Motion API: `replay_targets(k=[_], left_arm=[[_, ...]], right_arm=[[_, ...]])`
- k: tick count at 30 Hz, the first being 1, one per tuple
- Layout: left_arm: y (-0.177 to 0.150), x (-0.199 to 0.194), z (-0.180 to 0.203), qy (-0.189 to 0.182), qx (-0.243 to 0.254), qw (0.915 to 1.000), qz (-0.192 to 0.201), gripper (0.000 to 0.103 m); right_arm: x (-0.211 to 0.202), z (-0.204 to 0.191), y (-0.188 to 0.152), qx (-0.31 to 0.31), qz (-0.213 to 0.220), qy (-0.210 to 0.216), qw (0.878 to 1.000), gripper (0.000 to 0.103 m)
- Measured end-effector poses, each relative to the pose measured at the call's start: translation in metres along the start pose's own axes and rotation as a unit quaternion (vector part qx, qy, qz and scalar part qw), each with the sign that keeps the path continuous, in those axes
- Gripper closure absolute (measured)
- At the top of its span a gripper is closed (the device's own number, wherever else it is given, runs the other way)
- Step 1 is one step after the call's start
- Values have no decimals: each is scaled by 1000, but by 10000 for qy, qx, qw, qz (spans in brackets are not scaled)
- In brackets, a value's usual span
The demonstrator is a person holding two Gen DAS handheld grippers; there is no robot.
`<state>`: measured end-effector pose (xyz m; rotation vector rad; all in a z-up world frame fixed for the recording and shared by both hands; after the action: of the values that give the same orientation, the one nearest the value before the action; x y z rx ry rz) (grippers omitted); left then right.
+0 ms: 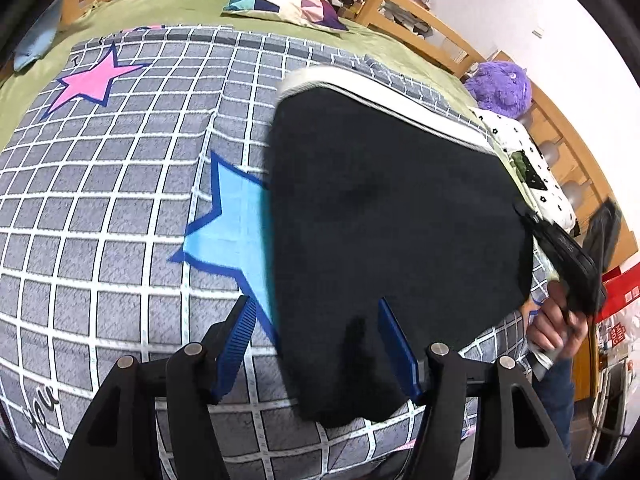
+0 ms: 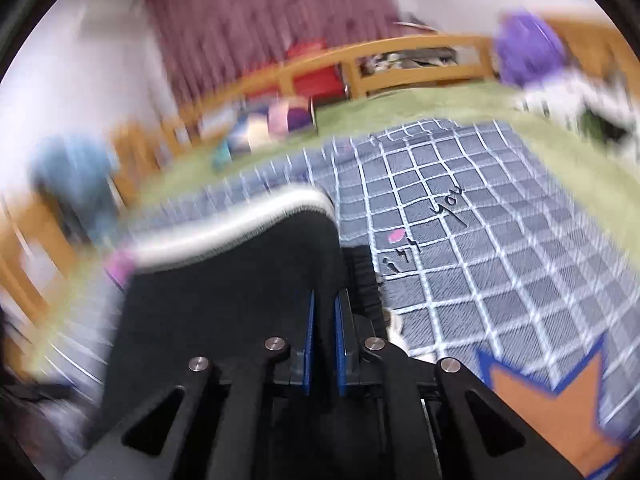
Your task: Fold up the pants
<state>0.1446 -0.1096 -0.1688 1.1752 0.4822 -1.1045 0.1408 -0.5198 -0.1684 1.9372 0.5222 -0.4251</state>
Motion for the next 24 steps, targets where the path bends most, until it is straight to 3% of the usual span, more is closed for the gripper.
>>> replay_targets(k=[1,3,5,6,7,9,12,14,16,18,20,22,23,24], left_arm=[[2,1,1,-45,12,10000,26,42],[8,5,3,-143,39,9999,68,42],[16,10,6,-195,85,9997,88,42],[22,14,8,-178,108,9997,99,42],[26,17,8,-164,117,9997,114,42],[34,25,9,-187,124,9996,155,42],[47,49,10,-231,133,9996,46,39],[52,67,6,-128,65,9999,-44,38],[53,92,-5,-297,-175,9990,-276,32],[53,102,-15,-651,-475,9966,-170,27],[56,105,-12,-740,-383,9965,-104,27],[59,110,-7,-809,-221,9964,-156,28],[60,110,-6,-848,-207,9960,-171,33],[60,111,-6,-886,-249,9956,-182,46]], right_arm=[[-5,11,-1,263,-37,102,9996,94],[-3,24,-12,336,-159,-197,9991,94],[13,29,-23,276,-570,-369,9973,89],[13,31,-23,252,-594,-381,9972,82],[9,32,-19,251,-626,-372,9970,69],[3,32,-9,216,-739,-193,9968,64],[11,28,-3,116,-1093,386,9932,44],[38,26,-12,-158,-1733,210,9845,42],[48,30,-16,-35,-1692,431,9846,39],[55,36,-18,156,-1751,630,9824,38],[61,42,-20,344,-1748,773,9810,37],[67,45,-23,525,-1695,906,9800,37],[66,46,-24,541,-1677,930,9799,37],[67,46,-24,580,-1660,946,9799,37]])
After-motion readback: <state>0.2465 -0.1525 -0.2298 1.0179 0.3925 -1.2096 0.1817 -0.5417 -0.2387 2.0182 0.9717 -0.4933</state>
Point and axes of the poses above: each gripper's, at about its wrist camera, not at the fingertips, and x roughly the way its jaws point, z to its right, y to its top, the point moved 1 cm from there along x, roughly the way its jaws point, and after that the axes turned 2 degrees about z, right-handed, at the moved point
